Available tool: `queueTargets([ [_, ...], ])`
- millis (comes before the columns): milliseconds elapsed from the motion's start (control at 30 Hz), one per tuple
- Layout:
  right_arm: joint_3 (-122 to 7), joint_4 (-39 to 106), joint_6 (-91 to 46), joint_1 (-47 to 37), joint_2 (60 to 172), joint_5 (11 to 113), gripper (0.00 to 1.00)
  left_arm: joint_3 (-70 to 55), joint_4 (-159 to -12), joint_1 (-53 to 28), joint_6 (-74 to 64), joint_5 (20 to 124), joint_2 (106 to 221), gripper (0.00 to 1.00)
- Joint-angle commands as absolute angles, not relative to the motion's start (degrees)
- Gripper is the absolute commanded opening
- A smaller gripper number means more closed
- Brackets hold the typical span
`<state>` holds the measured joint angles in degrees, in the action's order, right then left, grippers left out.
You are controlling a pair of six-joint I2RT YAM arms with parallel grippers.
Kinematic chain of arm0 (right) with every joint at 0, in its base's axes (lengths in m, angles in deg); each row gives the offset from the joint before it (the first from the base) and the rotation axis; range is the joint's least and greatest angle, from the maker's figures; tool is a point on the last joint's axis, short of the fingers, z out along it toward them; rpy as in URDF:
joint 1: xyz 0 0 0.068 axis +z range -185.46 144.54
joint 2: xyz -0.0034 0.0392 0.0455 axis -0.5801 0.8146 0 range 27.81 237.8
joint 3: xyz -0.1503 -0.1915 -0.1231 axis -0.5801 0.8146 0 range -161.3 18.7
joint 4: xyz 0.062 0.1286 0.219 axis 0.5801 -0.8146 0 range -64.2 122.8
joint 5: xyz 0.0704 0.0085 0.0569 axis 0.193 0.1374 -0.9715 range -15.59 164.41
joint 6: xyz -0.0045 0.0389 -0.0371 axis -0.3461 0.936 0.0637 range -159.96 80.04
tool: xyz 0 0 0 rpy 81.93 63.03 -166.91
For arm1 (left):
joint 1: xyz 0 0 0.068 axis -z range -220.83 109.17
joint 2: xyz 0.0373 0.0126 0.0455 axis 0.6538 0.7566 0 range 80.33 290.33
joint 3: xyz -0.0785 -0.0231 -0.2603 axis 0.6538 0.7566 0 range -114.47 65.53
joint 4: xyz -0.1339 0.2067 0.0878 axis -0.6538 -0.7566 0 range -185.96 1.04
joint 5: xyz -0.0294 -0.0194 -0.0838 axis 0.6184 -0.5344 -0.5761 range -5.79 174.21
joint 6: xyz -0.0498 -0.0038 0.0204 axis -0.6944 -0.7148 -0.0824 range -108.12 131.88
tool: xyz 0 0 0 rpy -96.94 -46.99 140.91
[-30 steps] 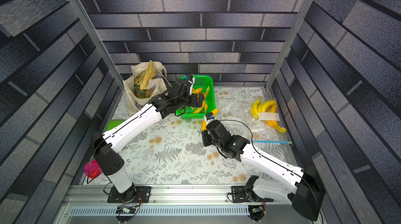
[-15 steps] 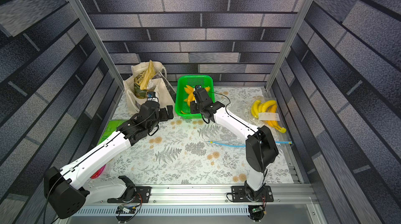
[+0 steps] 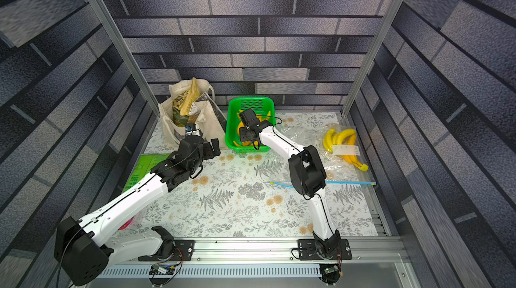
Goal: Open the zip-top bag and take out the banana
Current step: Place the banana in the basket.
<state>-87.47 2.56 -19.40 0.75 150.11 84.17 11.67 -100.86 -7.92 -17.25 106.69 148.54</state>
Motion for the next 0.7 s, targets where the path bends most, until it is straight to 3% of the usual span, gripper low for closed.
queueTargets([
  [0, -82.05, 1.83, -18.18, -0.91, 139.23, 84.62, 0.66, 10.5, -99.98, -7.34, -18.59, 104.48, 150.39, 1.0],
  [433, -39.65, 3.6, -5.38, -14.0, 103.47, 94.92, 0.77, 9.64, -90.83, 10.02, -15.41, 104.53, 159.58, 1.0],
  [667, -28.92, 3.68, -2.43, -24.15, 99.39, 96.32, 0.79, 9.29, -86.65, 14.83, -14.03, 99.6, 165.82, 1.0],
])
